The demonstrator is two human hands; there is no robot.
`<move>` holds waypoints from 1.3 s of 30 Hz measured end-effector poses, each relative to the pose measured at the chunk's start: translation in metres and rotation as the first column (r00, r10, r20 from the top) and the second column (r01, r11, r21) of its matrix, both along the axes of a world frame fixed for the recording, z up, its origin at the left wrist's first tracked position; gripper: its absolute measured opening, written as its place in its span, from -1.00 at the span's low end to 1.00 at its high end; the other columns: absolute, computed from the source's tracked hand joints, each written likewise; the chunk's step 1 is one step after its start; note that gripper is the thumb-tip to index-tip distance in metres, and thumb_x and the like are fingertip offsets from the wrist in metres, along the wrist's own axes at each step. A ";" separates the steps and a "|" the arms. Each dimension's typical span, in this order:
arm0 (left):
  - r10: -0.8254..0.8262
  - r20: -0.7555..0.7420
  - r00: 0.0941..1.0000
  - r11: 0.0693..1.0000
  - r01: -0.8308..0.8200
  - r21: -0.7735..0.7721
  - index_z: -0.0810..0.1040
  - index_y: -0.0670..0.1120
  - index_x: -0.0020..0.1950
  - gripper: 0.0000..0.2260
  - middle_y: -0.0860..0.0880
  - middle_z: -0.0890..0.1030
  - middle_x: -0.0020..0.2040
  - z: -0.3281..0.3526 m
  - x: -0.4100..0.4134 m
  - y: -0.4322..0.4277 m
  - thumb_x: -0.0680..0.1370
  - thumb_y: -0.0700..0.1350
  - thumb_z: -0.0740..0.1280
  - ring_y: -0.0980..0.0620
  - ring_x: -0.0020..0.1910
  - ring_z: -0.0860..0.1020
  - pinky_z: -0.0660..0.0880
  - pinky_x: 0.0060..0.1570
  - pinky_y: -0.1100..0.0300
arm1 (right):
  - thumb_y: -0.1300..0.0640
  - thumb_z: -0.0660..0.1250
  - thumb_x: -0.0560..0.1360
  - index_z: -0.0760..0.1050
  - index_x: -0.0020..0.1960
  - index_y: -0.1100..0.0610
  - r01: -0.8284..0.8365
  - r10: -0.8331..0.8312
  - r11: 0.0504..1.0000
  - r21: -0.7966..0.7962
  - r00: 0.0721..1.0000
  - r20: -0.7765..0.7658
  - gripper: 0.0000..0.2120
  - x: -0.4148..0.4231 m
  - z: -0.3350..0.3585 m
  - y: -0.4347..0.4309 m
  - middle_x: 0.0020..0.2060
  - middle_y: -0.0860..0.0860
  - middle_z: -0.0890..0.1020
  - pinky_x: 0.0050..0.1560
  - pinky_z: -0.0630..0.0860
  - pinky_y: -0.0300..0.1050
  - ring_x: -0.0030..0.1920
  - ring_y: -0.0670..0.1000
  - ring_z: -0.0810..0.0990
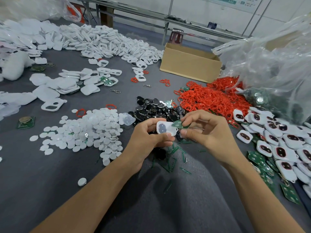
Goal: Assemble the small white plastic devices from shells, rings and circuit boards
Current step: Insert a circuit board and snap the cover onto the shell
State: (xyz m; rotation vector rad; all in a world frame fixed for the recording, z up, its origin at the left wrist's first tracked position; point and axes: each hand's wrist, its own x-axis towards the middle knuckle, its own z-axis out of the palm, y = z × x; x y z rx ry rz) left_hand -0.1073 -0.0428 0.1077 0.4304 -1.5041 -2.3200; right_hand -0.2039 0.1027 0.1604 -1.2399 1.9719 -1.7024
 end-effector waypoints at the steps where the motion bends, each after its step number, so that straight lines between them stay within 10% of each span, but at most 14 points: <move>1: 0.001 0.002 1.000 1.000 -0.001 -0.003 0.56 -0.17 0.19 -0.61 -0.19 0.67 0.05 0.000 0.000 0.000 0.39 -0.40 0.46 -0.17 -0.15 0.68 0.65 -0.12 0.12 | 0.43 0.43 0.37 0.55 -0.16 0.23 0.038 -0.037 0.999 -0.010 0.999 0.038 -0.85 -0.001 -0.001 -0.002 -0.29 0.10 0.63 -0.26 0.53 -0.26 -0.33 -0.04 0.59; 16: -0.006 -0.017 1.000 1.000 0.006 -0.026 0.54 -0.23 0.21 -0.56 -0.24 0.65 0.08 0.004 0.002 0.003 0.35 -0.38 0.48 -0.15 -0.09 0.67 0.65 -0.07 0.10 | 0.33 0.45 0.41 0.58 -0.13 0.23 0.186 -0.207 0.973 0.134 0.965 0.159 -0.92 0.003 -0.012 -0.035 -0.44 0.12 0.58 -0.46 0.43 -0.17 -0.47 0.07 0.48; 29: 0.007 -0.007 1.000 1.000 -0.007 0.008 0.55 -0.22 0.18 -0.62 -0.22 0.65 0.08 -0.001 0.000 0.001 0.39 -0.44 0.44 -0.10 -0.15 0.67 0.63 -0.15 0.18 | 0.15 0.53 0.35 0.67 -0.15 0.05 0.339 -0.184 0.913 0.226 0.839 -0.513 -0.90 -0.002 -0.013 -0.027 -0.18 -0.09 0.56 -0.25 0.29 -0.42 -0.36 -0.21 0.43; 39: -0.005 -0.004 1.000 1.000 0.005 -0.012 0.54 -0.24 0.20 -0.64 -0.25 0.63 0.10 -0.001 0.000 0.000 0.44 -0.46 0.40 -0.08 -0.17 0.68 0.64 -0.12 0.15 | 0.08 0.53 0.36 0.66 -0.17 0.04 0.298 -0.083 0.909 0.290 0.813 -0.576 -0.92 -0.006 -0.008 -0.025 -0.11 -0.15 0.55 -0.25 0.39 -0.22 -0.34 -0.15 0.44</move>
